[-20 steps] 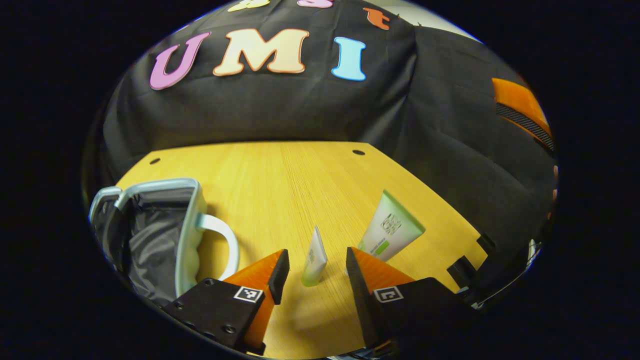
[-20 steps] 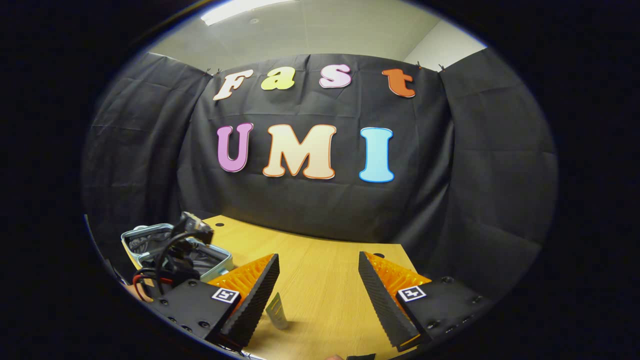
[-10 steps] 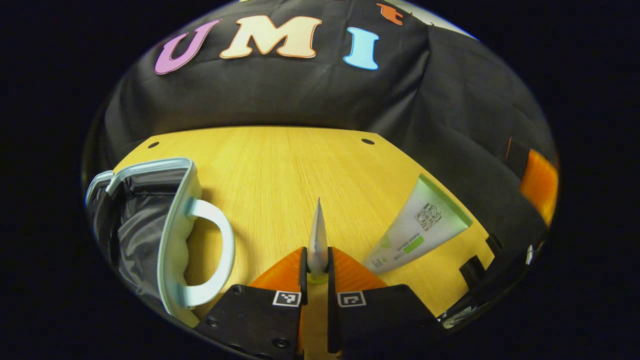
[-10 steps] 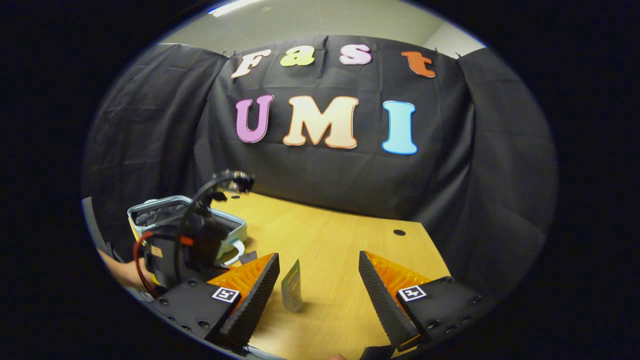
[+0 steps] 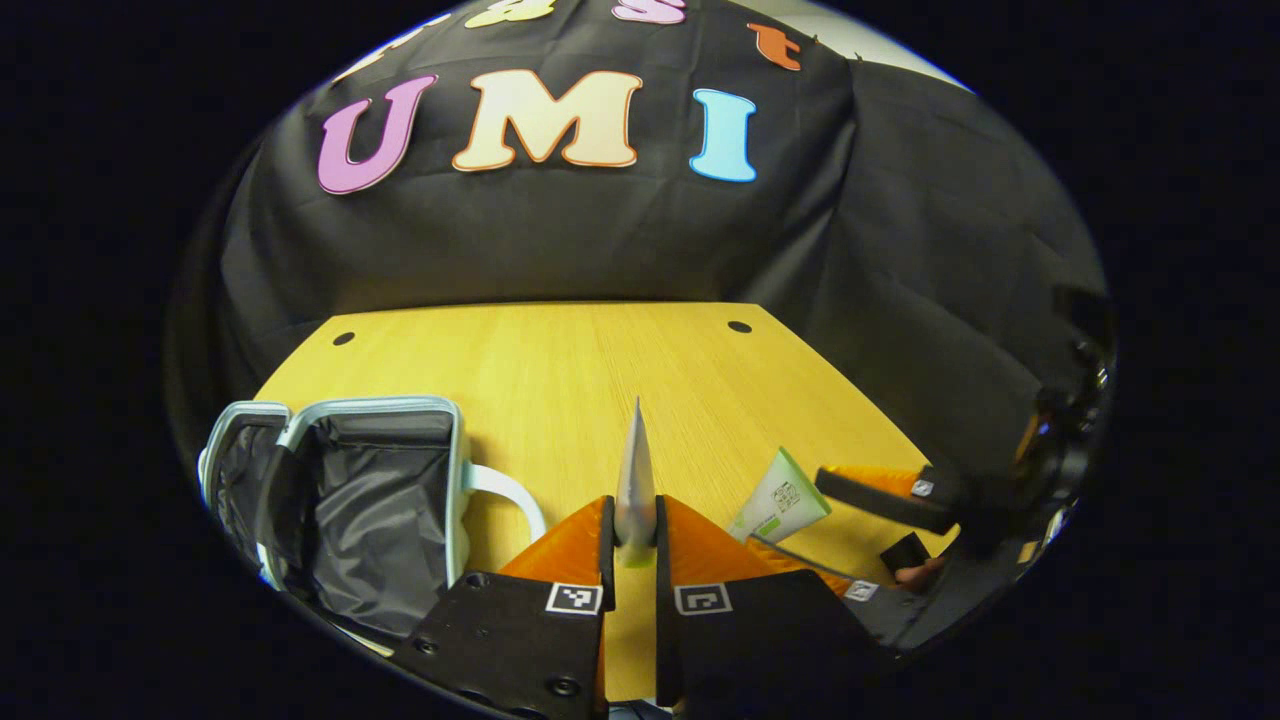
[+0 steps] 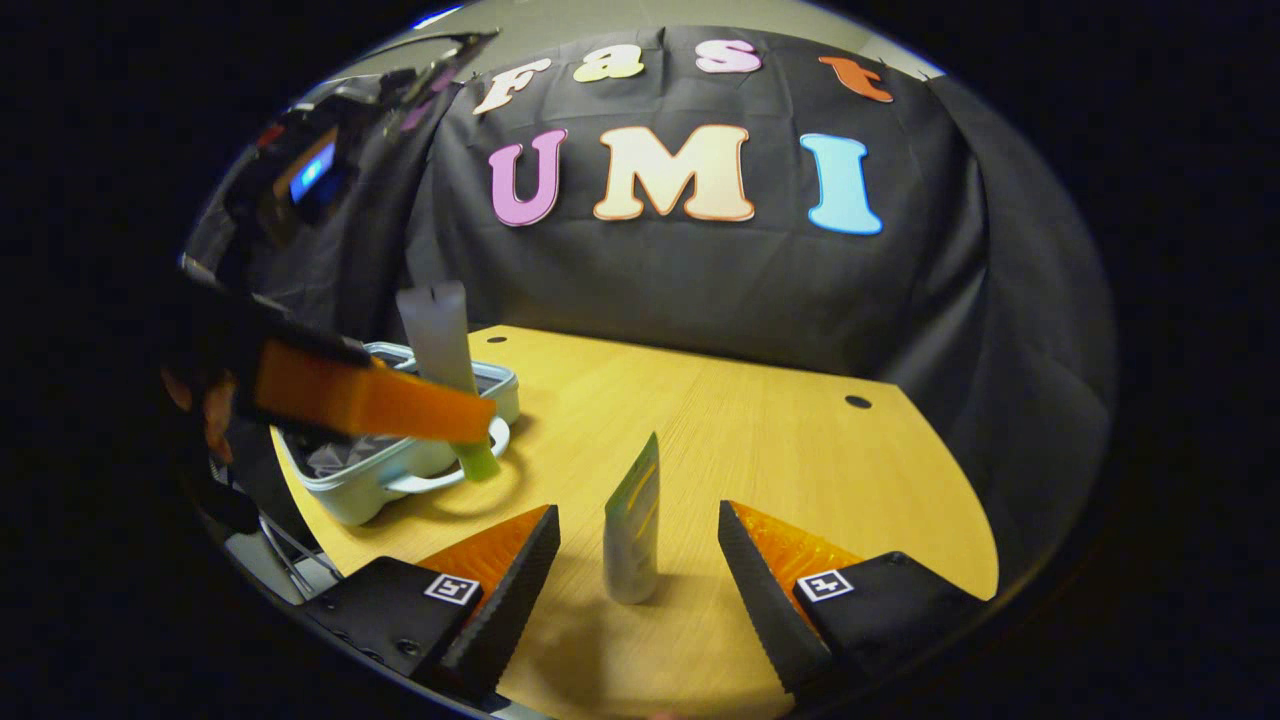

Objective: First open the suitcase, pack the skin care products into it, and then close the suitcase.

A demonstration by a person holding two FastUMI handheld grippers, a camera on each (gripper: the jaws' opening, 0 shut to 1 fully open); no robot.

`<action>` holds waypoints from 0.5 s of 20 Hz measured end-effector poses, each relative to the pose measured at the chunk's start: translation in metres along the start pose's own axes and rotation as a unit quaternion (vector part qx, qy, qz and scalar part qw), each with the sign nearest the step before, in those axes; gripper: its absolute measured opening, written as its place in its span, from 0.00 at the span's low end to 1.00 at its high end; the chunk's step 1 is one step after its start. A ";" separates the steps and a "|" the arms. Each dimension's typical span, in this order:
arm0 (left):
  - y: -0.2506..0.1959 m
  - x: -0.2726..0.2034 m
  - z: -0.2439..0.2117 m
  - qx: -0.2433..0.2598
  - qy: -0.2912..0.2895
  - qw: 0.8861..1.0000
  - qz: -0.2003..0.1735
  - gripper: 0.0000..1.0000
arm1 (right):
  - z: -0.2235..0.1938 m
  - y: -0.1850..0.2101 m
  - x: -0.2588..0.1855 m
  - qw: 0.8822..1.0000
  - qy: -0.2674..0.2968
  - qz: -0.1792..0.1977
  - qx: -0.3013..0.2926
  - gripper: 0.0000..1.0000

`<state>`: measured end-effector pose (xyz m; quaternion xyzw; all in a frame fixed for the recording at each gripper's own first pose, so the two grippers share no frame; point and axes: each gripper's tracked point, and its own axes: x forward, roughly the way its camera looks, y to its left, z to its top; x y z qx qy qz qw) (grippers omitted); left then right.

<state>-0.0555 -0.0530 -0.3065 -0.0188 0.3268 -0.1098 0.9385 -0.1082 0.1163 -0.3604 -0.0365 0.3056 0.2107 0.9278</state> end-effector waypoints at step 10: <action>0.035 -0.053 0.002 -0.034 0.003 0.998 0.057 0.12 | -0.039 0.009 0.032 0.996 0.072 0.026 0.050 0.35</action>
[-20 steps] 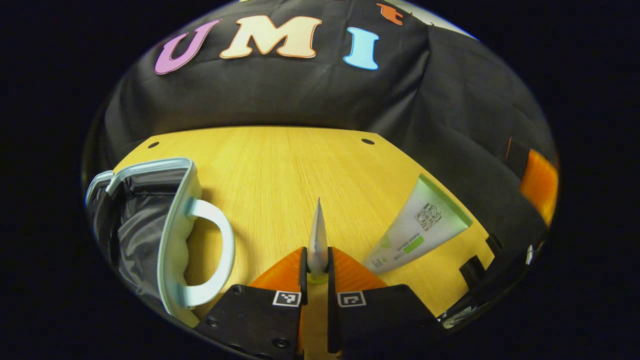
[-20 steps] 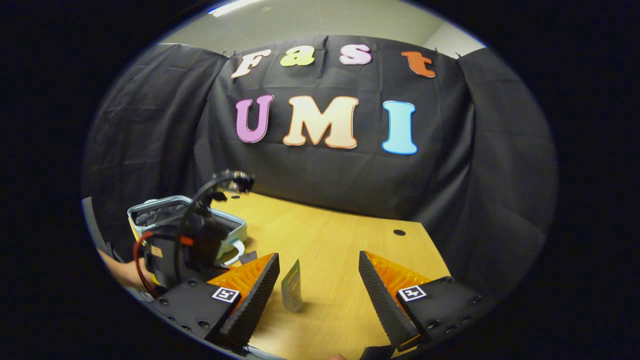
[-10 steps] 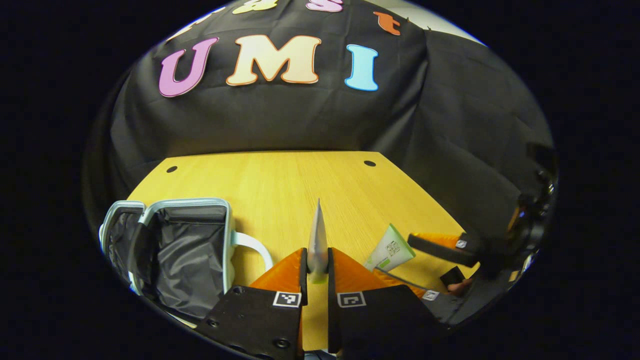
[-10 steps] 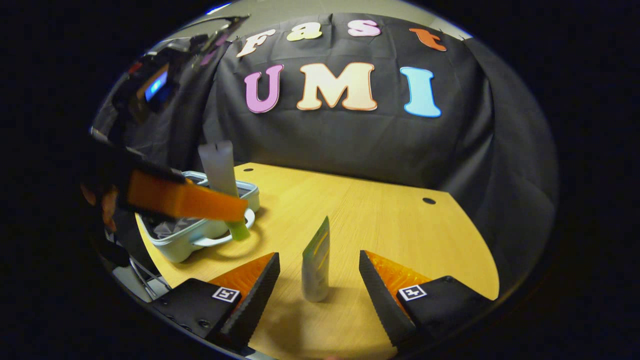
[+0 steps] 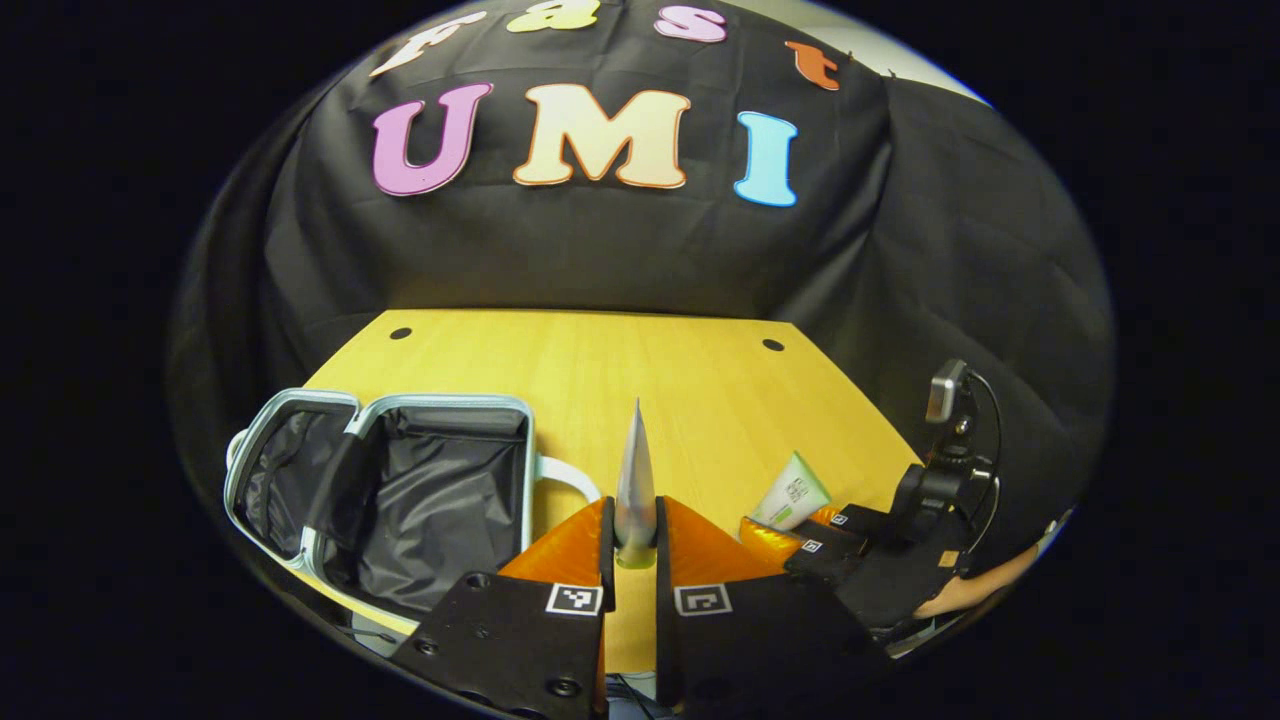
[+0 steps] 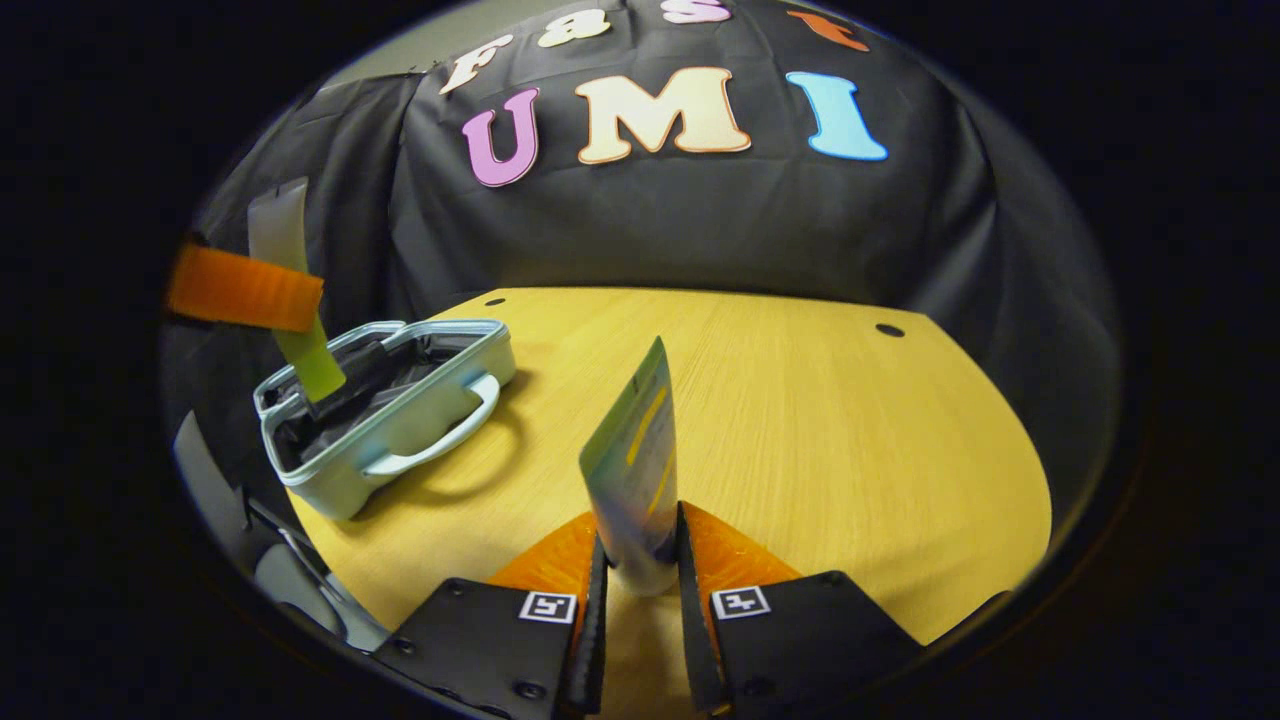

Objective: First open the suitcase, pack the skin care products into it, and then close the suitcase.

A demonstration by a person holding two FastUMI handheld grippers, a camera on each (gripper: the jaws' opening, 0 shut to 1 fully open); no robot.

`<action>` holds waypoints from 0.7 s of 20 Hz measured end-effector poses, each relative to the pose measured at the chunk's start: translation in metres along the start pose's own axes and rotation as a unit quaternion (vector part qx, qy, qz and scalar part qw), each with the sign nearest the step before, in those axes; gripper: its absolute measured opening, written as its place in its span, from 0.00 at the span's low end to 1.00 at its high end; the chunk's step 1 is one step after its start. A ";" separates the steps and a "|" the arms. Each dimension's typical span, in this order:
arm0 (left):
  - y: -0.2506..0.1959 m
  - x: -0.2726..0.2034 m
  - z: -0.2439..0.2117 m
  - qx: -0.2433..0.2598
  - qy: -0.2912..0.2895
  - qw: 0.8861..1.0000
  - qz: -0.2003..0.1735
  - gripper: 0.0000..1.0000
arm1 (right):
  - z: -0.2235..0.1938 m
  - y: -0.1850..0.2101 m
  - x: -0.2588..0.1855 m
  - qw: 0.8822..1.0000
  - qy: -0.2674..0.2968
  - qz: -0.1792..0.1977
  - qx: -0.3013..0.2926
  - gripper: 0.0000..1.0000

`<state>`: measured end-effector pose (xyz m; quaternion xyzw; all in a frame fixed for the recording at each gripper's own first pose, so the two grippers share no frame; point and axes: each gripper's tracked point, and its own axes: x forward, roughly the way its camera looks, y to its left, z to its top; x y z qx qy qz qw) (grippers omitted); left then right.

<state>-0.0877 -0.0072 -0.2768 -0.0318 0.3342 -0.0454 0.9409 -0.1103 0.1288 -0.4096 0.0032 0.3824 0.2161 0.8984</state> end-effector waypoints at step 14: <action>0.145 -0.003 -0.033 0.022 0.104 0.993 0.054 0.12 | 0.094 0.128 -0.037 0.995 0.005 0.085 0.046 0.24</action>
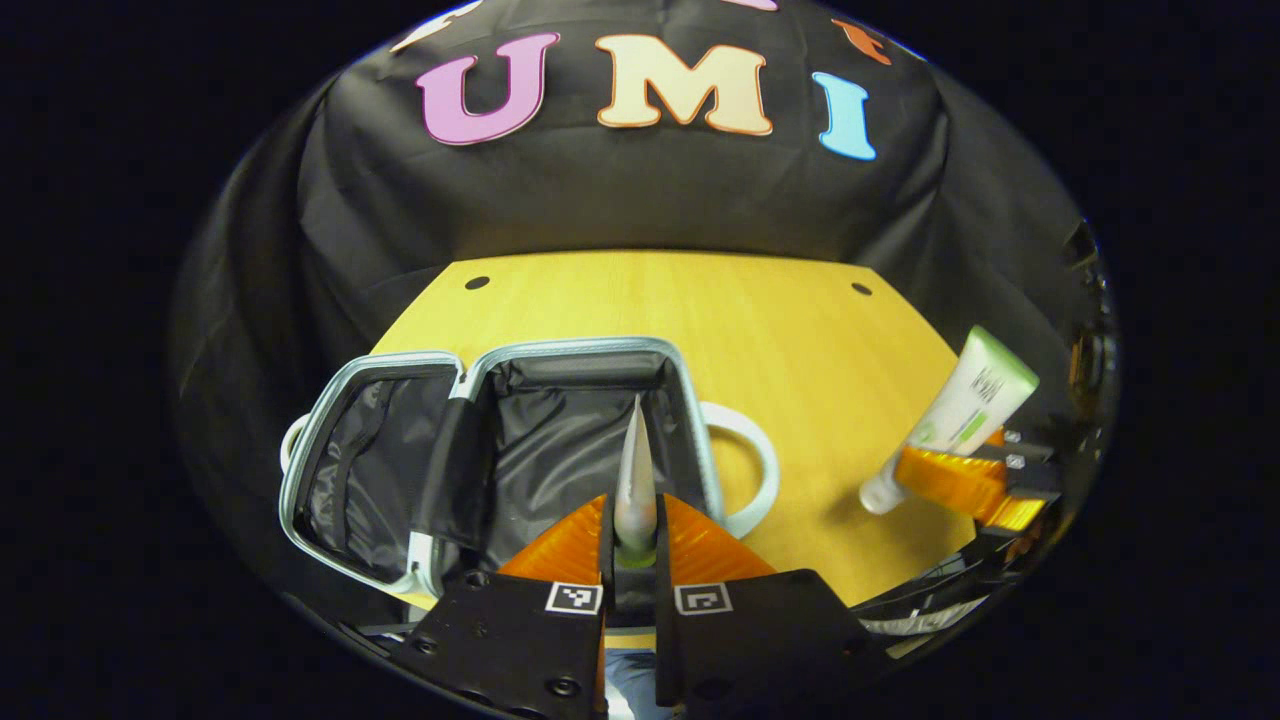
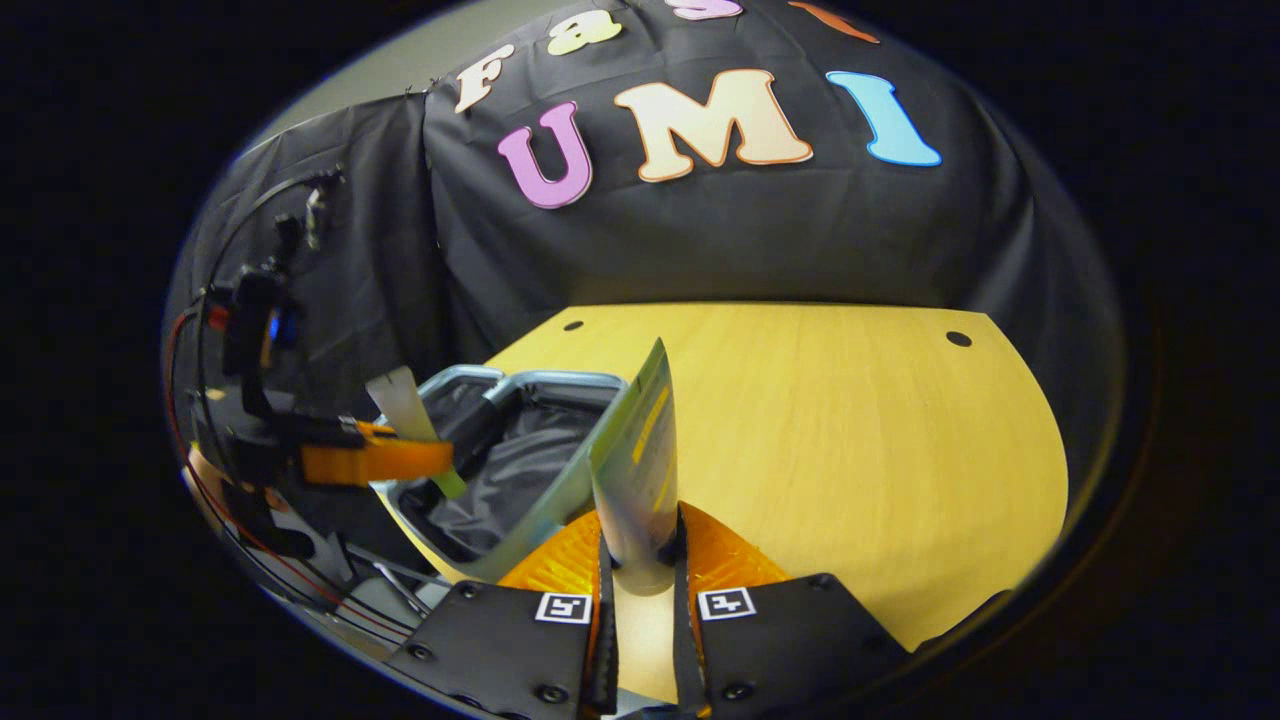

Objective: First open the suitcase, pack the skin care products into it, and then close the suitcase.

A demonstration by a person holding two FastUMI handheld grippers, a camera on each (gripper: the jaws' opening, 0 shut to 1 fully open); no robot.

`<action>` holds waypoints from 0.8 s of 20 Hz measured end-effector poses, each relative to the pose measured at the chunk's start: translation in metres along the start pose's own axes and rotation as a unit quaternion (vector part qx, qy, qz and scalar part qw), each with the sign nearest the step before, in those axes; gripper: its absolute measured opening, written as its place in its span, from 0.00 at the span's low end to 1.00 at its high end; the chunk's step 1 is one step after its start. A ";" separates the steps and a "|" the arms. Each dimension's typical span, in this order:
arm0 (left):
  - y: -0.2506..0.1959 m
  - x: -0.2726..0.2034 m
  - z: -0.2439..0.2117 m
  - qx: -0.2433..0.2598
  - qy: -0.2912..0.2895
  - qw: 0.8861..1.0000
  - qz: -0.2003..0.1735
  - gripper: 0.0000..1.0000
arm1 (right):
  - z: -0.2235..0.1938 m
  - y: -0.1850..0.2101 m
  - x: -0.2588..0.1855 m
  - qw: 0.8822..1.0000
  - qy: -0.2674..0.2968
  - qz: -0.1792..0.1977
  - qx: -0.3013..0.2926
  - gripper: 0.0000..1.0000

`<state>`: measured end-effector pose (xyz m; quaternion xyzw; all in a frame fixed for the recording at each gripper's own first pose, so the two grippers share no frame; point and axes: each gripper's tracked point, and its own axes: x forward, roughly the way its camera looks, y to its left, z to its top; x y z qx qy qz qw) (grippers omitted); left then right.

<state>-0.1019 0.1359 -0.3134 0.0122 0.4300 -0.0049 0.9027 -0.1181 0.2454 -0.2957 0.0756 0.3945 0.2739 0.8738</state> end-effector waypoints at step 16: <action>0.058 0.074 -0.059 0.011 0.092 0.993 -0.071 0.18 | -0.044 0.132 0.084 0.994 0.105 -0.016 0.007 0.24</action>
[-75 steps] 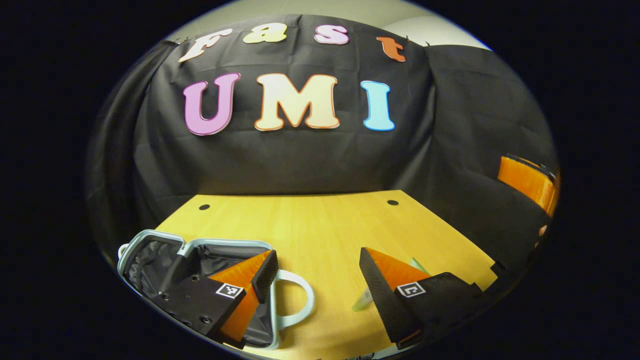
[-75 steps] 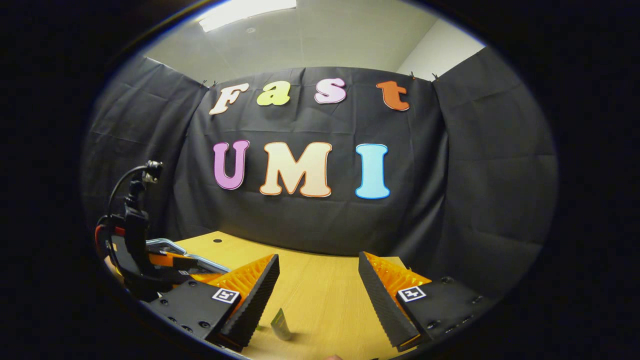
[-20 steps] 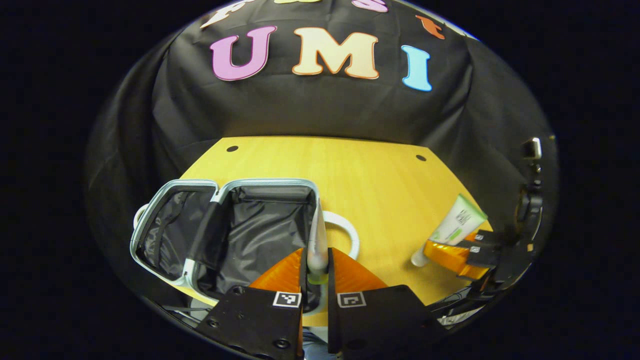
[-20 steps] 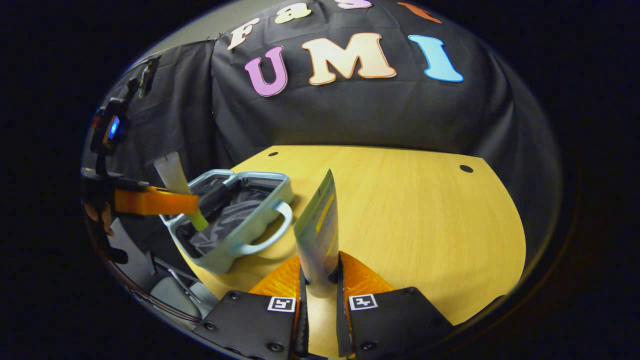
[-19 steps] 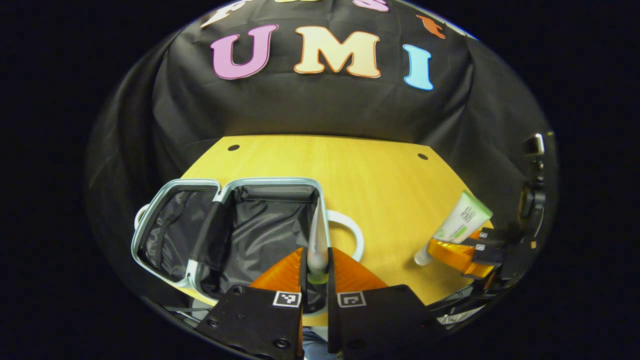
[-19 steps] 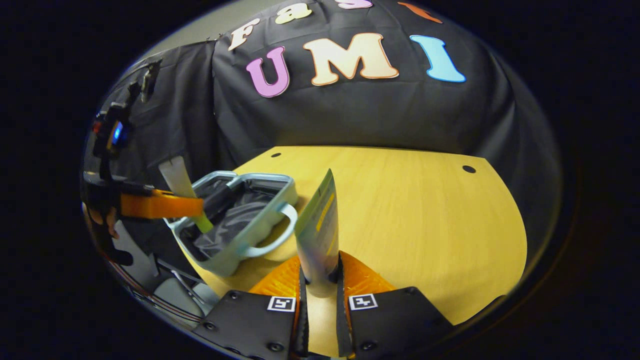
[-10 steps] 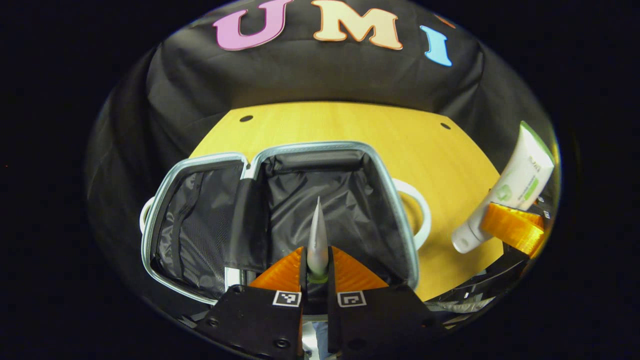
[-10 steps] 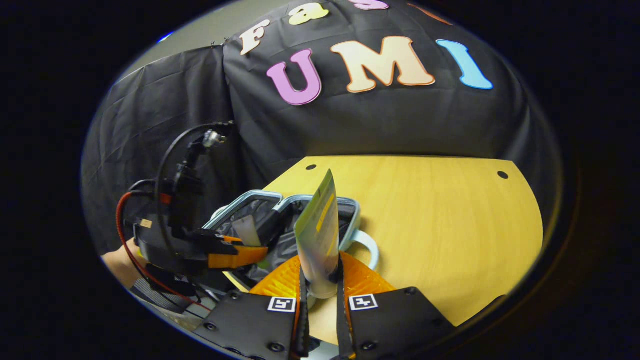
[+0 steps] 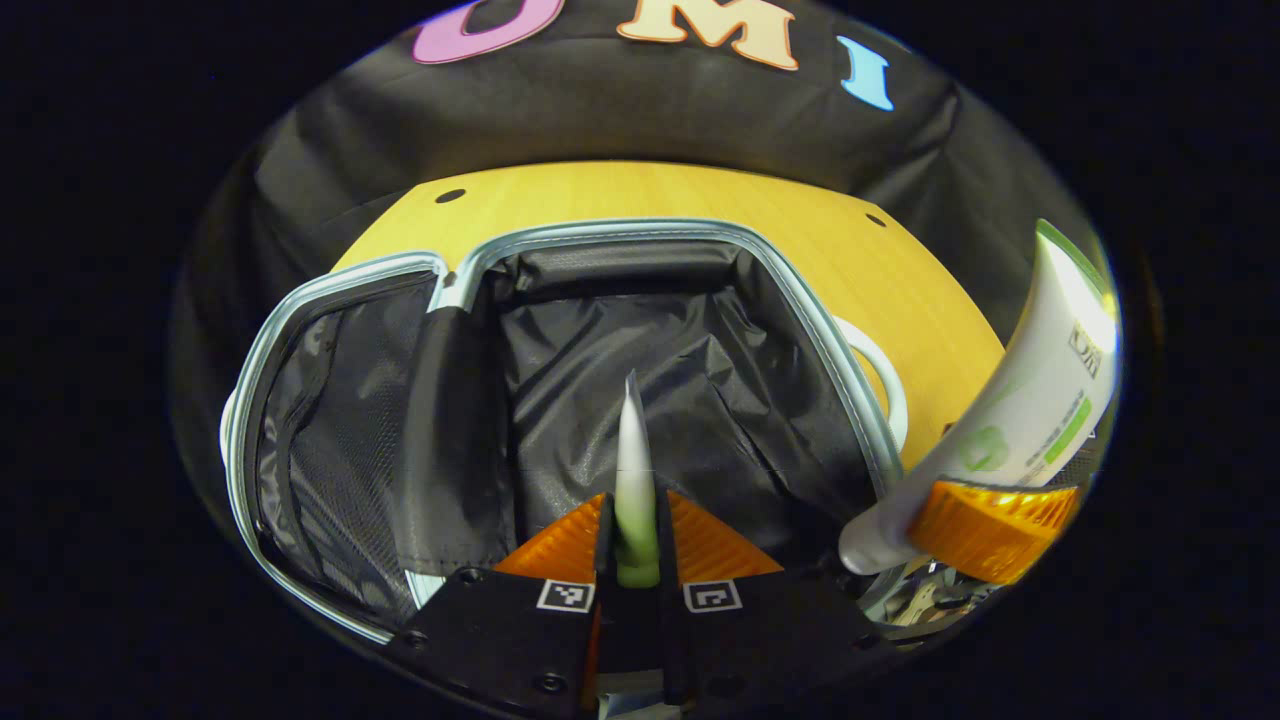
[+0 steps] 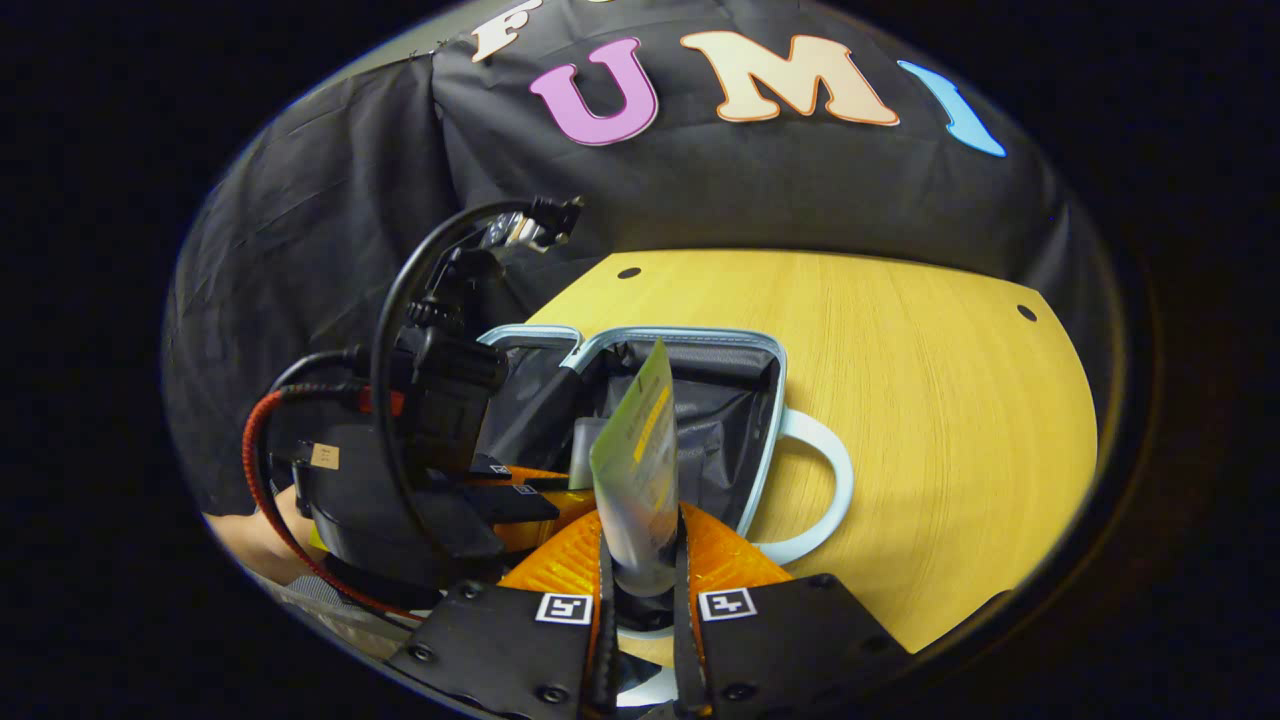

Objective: First open the suitcase, pack the skin care products into it, and then close the suitcase.

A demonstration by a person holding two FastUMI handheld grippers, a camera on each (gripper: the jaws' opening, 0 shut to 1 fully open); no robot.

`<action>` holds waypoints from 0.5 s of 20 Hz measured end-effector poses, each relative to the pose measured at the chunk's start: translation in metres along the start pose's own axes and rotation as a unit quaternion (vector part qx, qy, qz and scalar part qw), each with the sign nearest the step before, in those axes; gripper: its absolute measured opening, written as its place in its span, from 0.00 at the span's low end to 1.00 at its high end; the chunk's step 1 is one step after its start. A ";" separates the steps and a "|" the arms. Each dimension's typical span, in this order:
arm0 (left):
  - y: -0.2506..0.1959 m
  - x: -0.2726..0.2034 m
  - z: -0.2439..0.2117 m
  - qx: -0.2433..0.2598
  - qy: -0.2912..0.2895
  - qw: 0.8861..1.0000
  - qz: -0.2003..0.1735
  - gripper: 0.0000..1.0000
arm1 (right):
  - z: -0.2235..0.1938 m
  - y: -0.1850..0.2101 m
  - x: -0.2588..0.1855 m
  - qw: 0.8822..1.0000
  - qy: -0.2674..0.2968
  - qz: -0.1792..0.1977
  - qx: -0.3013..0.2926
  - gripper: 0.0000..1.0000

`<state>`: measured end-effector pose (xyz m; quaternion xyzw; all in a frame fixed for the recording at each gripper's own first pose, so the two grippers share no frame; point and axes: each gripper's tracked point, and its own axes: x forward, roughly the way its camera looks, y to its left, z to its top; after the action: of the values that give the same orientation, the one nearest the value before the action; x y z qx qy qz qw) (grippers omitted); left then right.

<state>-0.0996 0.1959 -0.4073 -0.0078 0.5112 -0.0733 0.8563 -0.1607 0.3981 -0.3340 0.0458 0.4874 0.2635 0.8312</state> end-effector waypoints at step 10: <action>0.020 -0.040 0.080 -0.006 -0.136 0.989 -0.048 0.80 | -0.036 -0.005 0.045 0.996 0.056 -0.066 0.002 0.25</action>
<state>-0.0460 0.2166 -0.3359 -0.0470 0.3890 -0.1094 0.9135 -0.1713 0.4088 -0.3901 0.0006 0.5359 0.2091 0.8180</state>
